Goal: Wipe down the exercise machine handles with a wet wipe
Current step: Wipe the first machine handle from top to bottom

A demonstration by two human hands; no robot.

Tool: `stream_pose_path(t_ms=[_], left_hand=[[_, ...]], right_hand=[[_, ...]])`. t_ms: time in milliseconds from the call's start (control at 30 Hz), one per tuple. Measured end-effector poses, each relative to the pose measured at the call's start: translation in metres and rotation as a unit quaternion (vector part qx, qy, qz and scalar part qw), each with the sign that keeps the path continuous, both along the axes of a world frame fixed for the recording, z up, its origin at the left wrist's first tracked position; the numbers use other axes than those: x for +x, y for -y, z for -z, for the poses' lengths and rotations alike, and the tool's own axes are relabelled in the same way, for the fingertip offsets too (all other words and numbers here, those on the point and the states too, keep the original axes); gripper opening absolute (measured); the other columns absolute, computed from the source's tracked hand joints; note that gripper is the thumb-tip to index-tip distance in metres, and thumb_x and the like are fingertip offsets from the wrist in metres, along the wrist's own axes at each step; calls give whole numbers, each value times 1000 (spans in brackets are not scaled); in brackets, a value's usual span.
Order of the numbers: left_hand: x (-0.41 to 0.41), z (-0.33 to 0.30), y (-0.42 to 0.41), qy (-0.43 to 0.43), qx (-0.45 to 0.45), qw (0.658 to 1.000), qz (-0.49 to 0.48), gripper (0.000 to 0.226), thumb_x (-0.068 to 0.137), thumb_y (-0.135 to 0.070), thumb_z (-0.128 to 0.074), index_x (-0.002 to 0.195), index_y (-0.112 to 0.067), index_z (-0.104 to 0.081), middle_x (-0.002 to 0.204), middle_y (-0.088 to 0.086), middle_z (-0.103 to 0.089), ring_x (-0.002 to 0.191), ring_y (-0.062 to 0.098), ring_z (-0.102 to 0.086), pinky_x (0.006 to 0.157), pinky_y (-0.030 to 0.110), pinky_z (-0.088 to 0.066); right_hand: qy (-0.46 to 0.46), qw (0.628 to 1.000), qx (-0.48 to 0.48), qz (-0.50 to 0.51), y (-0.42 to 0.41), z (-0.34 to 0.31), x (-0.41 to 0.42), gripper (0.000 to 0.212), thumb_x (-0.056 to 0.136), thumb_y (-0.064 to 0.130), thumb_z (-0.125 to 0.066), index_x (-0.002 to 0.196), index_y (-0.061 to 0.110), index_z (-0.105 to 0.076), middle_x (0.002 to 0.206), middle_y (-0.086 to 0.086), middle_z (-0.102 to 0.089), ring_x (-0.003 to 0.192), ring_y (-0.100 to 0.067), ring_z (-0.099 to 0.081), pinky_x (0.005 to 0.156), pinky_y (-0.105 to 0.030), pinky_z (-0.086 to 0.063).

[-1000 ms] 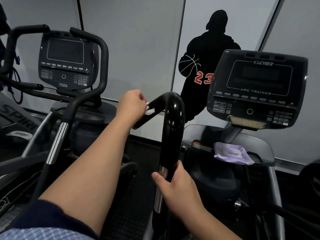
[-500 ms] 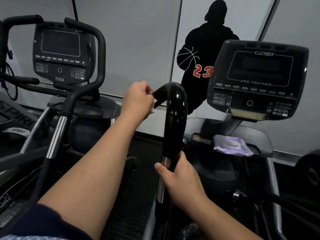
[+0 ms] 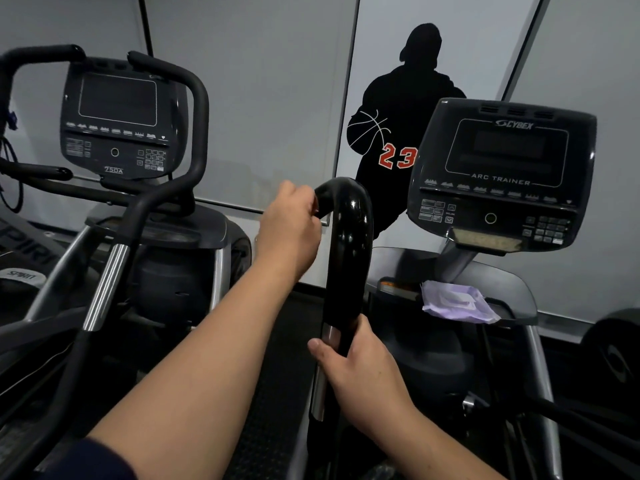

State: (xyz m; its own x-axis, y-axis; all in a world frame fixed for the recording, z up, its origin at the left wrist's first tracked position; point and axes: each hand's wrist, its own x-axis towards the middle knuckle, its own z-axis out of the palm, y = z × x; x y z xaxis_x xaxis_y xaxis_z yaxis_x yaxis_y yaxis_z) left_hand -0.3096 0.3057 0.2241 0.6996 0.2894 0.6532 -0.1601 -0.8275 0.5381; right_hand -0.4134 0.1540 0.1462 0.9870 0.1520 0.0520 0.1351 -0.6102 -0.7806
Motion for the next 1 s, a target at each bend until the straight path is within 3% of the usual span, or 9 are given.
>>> stream_pose_path(t_ms=[133, 300, 433, 533, 600, 700, 767, 900, 1000], left_hand=[[-12, 39, -19, -16, 45, 998, -43, 3, 86, -6, -59, 87, -8, -58, 92, 5, -44, 73, 26, -43, 64, 39, -40], [-21, 42, -27, -6, -71, 995, -66, 7, 84, -5, -58, 84, -11, -60, 92, 0, -43, 78, 29, -50, 69, 32, -33], [-8, 24, -6, 51, 35, 998, 19, 15, 81, 2, -59, 91, -9, -61, 96, 7, -53, 80, 29, -51, 66, 41, -42], [-6, 37, -14, 48, 83, 995, 17, 12, 82, -1, -64, 89, -9, -60, 95, 10, -55, 81, 32, -54, 65, 45, -49], [-11, 54, -28, 50, 53, 997, -15, 7, 84, -5, -64, 86, -9, -59, 93, 8, -53, 77, 29, -52, 63, 40, -45], [-15, 59, -36, 17, -73, 995, -65, 10, 88, -7, -60, 80, -11, -57, 91, 4, -51, 77, 29, -55, 67, 36, -41], [-13, 49, -31, 29, -71, 995, -57, 8, 86, -5, -60, 81, -11, -59, 93, 5, -53, 79, 30, -56, 68, 35, -40], [-8, 41, -20, 55, 30, 998, -11, 11, 80, 0, -66, 82, -8, -60, 92, 7, -54, 80, 29, -53, 65, 37, -41], [-10, 51, -32, 41, -48, 997, -54, 11, 80, -1, -64, 78, -10, -57, 90, 3, -50, 78, 28, -54, 66, 31, -34]], right_hand=[[-12, 1000, 10, -10, 1, 0, -1, 31, 84, 59, -64, 107, 42, -49, 100, 18, -66, 95, -2, -63, 89, -35, -54], [-3, 1000, 9, -4, 1, 0, -2, 33, 84, 60, -63, 110, 44, -49, 102, 20, -66, 96, -1, -63, 87, -34, -54], [2, 1000, 5, -4, 0, -1, -3, 30, 86, 55, -65, 108, 43, -48, 99, 22, -66, 95, 2, -61, 80, -25, -49], [-5, 1000, 12, -9, 0, -2, -3, 31, 85, 55, -66, 110, 45, -49, 98, 24, -65, 96, 4, -61, 82, -23, -48], [-12, 1000, 18, -10, 1, -2, -2, 33, 84, 56, -66, 111, 46, -50, 99, 23, -66, 97, 3, -61, 86, -25, -50], [-13, 1000, 23, -6, 1, -2, -1, 31, 84, 57, -65, 109, 46, -50, 97, 21, -66, 95, 1, -62, 88, -28, -51], [-13, 1000, 26, -1, 0, -2, -1, 29, 84, 56, -66, 106, 45, -50, 93, 20, -66, 93, 0, -62, 87, -28, -52], [-17, 1000, 20, -2, 0, -3, -2, 32, 83, 57, -66, 108, 49, -47, 99, 23, -64, 98, 0, -61, 88, -27, -50], [-21, 1000, 21, 0, -1, -5, -3, 35, 82, 58, -66, 110, 53, -45, 106, 24, -64, 103, 1, -60, 93, -28, -49]])
